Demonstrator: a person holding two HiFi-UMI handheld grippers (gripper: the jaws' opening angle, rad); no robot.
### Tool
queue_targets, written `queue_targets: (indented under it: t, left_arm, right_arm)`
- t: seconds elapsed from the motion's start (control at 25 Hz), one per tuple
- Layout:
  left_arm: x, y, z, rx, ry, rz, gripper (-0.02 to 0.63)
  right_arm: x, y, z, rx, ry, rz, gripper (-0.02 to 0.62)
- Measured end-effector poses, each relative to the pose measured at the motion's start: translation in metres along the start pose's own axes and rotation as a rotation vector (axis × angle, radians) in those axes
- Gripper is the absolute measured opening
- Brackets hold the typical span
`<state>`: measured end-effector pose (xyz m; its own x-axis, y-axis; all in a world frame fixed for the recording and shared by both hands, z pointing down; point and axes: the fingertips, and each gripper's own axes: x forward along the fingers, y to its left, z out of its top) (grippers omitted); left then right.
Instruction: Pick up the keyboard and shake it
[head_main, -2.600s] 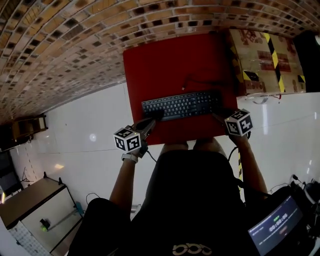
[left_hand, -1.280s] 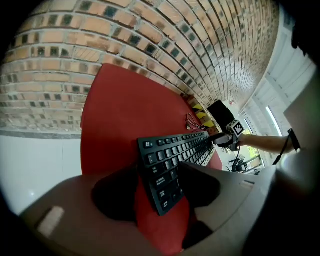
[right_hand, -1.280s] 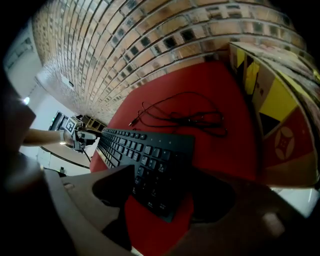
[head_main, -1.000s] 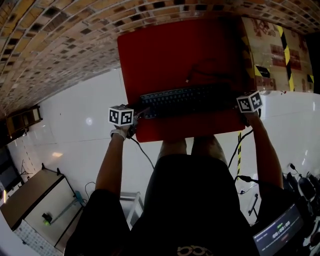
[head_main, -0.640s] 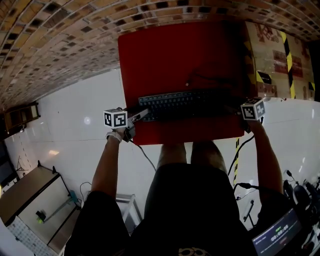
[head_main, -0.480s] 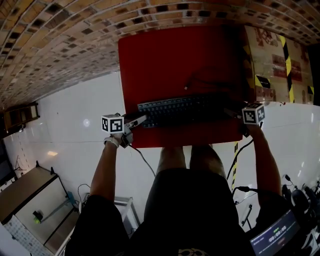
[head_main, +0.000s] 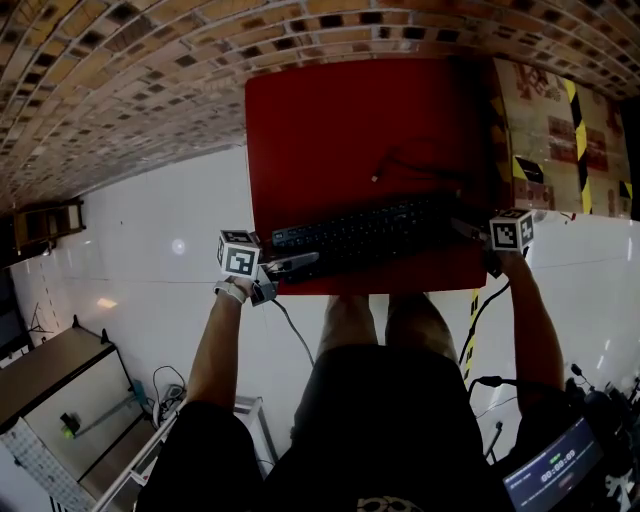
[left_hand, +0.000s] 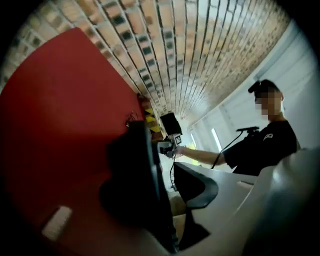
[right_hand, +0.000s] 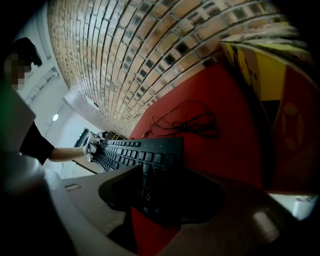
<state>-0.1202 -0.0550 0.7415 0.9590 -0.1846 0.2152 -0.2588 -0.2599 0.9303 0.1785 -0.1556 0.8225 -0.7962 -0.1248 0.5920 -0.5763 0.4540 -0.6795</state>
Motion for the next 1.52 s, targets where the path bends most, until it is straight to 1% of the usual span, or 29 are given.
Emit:
queue_targets:
  t: [0.04, 0.08, 0.16, 0.24, 0.36, 0.52, 0.56, 0.6, 0.64, 0.8, 0.84, 0.96, 1.12, 1.2, 1.24, 1.32, 1.4, 1.52]
  left_arm:
    - [0.008, 0.001, -0.005, 0.024, 0.043, 0.024, 0.172]
    - [0.013, 0.000, -0.006, 0.025, 0.059, 0.034, 0.152]
    - [0.015, -0.005, -0.005, -0.023, 0.040, 0.026, 0.119]
    - [0.011, -0.012, -0.002, -0.068, 0.011, 0.011, 0.109]
    - [0.002, -0.021, 0.000, -0.081, -0.005, 0.000, 0.103]
    - [-0.009, -0.037, 0.004, -0.031, -0.016, -0.008, 0.091]
    - [-0.011, -0.043, 0.007, -0.021, -0.027, -0.018, 0.091]
    - [-0.012, -0.050, 0.010, -0.013, -0.040, -0.034, 0.091]
    - [-0.014, -0.056, 0.013, -0.004, -0.054, -0.050, 0.091]
    - [-0.022, -0.076, 0.019, 0.039, -0.087, -0.096, 0.091]
    - [-0.024, -0.080, 0.020, 0.054, -0.090, -0.102, 0.091]
    - [-0.031, -0.091, 0.027, 0.120, -0.089, -0.100, 0.092]
    - [-0.040, -0.111, 0.049, 0.266, -0.083, -0.042, 0.091]
    - [-0.044, -0.121, 0.054, 0.303, -0.090, -0.035, 0.091]
    - [-0.046, -0.126, 0.057, 0.314, -0.096, -0.045, 0.091]
    - [-0.049, -0.137, 0.065, 0.339, -0.111, -0.078, 0.091]
    - [-0.052, -0.148, 0.077, 0.381, -0.123, -0.093, 0.091]
    - [-0.056, -0.171, 0.093, 0.490, -0.136, -0.087, 0.086]
  right_arm:
    - [0.000, 0.000, 0.000, 0.002, -0.004, 0.001, 0.213]
    - [-0.001, 0.000, 0.000, 0.009, -0.011, 0.004, 0.223]
    - [-0.005, 0.004, 0.000, 0.016, -0.031, 0.021, 0.241]
    - [-0.008, 0.013, 0.005, 0.011, -0.058, 0.052, 0.242]
    - [-0.015, 0.029, 0.012, -0.013, -0.075, 0.094, 0.242]
    - [-0.028, 0.052, 0.016, -0.053, -0.085, 0.122, 0.242]
    - [-0.030, 0.056, 0.016, -0.060, -0.079, 0.115, 0.263]
    - [-0.031, 0.059, 0.016, -0.065, -0.069, 0.108, 0.300]
    - [-0.032, 0.064, 0.015, -0.064, -0.064, 0.111, 0.312]
    - [-0.037, 0.102, 0.019, -0.040, -0.065, 0.219, 0.330]
    - [-0.039, 0.111, 0.023, -0.053, -0.066, 0.227, 0.330]
    - [-0.044, 0.130, 0.041, -0.119, -0.078, 0.211, 0.330]
    - [-0.046, 0.146, 0.059, -0.187, -0.072, 0.176, 0.331]
    - [-0.050, 0.154, 0.064, -0.212, -0.069, 0.158, 0.331]
    - [-0.052, 0.159, 0.068, -0.228, -0.075, 0.146, 0.330]
    - [-0.059, 0.167, 0.083, -0.267, -0.112, 0.116, 0.328]
    - [-0.068, 0.177, 0.103, -0.315, -0.164, 0.094, 0.301]
    - [-0.086, 0.194, 0.126, -0.391, -0.214, 0.064, 0.295]
